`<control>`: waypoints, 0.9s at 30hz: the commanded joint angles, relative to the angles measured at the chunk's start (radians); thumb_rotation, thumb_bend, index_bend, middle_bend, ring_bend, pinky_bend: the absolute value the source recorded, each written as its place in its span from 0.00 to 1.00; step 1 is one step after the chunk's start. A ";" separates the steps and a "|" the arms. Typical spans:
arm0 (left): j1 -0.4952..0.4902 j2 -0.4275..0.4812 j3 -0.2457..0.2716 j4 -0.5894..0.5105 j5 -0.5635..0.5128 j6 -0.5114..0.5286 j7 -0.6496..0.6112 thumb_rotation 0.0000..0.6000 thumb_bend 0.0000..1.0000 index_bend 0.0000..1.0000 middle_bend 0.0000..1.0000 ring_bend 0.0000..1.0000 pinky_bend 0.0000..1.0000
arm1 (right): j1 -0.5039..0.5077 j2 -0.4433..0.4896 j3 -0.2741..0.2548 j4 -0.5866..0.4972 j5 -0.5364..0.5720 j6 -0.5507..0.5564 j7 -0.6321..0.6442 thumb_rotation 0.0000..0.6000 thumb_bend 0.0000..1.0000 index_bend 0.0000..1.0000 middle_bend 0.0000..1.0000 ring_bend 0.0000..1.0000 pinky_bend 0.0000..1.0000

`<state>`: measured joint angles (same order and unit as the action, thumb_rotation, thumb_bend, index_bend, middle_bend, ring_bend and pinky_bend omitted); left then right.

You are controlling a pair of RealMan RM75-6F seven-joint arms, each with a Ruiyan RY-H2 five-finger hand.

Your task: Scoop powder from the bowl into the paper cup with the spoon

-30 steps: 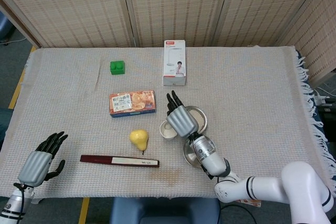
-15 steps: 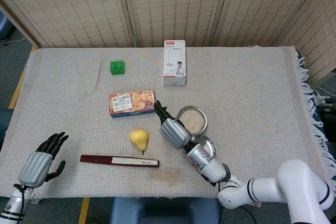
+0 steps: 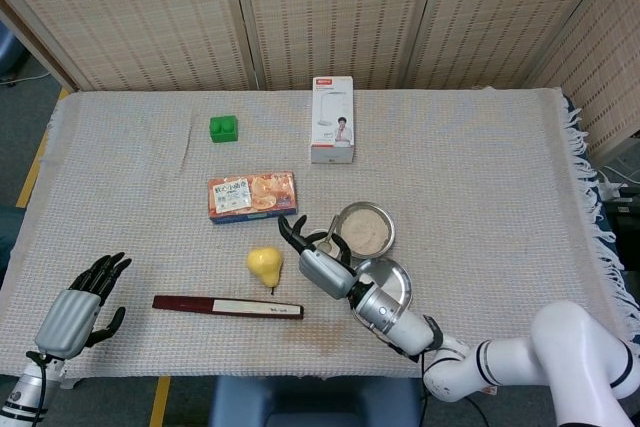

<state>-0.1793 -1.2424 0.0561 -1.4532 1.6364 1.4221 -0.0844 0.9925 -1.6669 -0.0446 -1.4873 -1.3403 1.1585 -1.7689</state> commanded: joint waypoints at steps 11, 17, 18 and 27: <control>0.003 0.002 -0.001 0.001 0.002 0.008 -0.002 1.00 0.47 0.00 0.00 0.00 0.19 | -0.077 0.023 0.055 -0.043 -0.010 0.068 0.112 1.00 0.34 0.70 0.30 0.03 0.00; 0.004 0.002 -0.001 -0.001 0.004 0.011 0.002 1.00 0.47 0.00 0.00 0.00 0.19 | -0.190 0.054 0.149 -0.169 0.144 0.107 0.507 1.00 0.34 0.69 0.30 0.03 0.01; 0.005 0.002 -0.001 -0.003 0.004 0.013 0.005 1.00 0.47 0.00 0.00 0.00 0.19 | -0.213 0.083 0.163 -0.193 0.155 0.099 0.630 1.00 0.34 0.69 0.30 0.03 0.02; 0.005 -0.006 -0.003 -0.003 0.000 0.009 0.025 1.00 0.47 0.00 0.00 0.00 0.19 | -0.341 0.315 0.191 -0.332 0.217 -0.097 1.384 1.00 0.34 0.69 0.30 0.03 0.03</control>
<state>-0.1737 -1.2478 0.0531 -1.4566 1.6369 1.4319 -0.0612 0.7669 -1.5162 0.1043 -1.7009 -1.2025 1.1786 -0.8042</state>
